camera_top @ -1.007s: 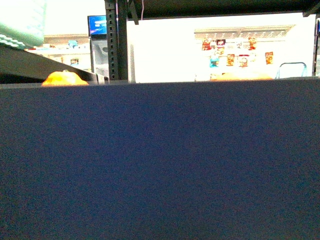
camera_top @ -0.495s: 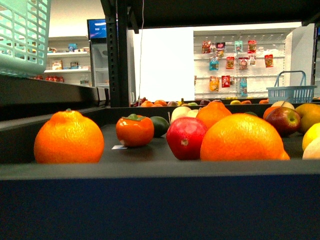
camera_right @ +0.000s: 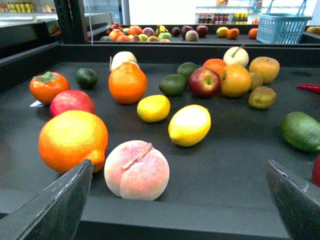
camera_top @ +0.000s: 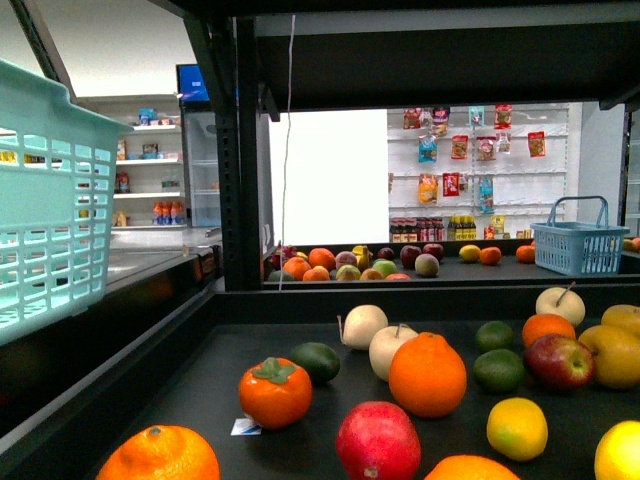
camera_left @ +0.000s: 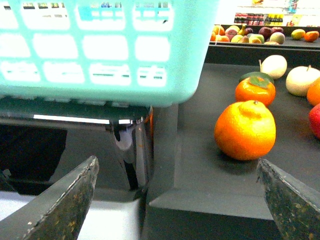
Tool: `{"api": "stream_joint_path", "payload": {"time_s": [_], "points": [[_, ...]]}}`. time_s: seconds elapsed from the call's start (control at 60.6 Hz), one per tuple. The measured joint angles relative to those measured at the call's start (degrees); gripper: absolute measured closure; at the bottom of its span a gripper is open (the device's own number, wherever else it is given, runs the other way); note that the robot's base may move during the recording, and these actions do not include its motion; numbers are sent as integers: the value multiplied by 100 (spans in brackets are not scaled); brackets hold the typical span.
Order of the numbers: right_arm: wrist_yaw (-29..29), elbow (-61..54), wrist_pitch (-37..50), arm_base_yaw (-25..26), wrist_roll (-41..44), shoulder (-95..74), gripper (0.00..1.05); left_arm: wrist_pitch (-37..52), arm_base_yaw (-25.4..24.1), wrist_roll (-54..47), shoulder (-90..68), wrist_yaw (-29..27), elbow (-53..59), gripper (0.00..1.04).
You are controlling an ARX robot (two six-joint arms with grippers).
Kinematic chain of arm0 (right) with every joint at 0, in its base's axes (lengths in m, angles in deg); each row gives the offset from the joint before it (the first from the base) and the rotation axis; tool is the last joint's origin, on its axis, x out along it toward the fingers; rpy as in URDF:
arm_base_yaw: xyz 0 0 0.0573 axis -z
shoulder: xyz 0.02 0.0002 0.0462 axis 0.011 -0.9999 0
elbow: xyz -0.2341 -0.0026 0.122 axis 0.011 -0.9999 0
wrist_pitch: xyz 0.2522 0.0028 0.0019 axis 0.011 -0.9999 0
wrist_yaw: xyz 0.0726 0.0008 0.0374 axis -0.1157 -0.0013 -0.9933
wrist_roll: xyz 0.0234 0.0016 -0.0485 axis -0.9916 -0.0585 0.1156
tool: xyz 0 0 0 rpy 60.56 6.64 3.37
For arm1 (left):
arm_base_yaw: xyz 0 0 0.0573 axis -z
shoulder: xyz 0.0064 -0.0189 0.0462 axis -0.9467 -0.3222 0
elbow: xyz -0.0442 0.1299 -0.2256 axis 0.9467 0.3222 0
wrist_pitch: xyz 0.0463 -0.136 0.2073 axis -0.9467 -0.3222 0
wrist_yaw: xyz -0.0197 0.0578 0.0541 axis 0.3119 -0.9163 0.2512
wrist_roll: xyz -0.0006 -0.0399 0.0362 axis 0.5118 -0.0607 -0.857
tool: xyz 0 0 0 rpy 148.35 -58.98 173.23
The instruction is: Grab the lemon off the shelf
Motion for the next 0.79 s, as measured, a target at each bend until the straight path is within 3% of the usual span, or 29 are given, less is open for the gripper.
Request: {"api": "stream_joint_path", "payload": {"time_s": [0.792], "points": [[0,0,0,0,0,0,2,-4,0,11,4,4,0,8]]}}
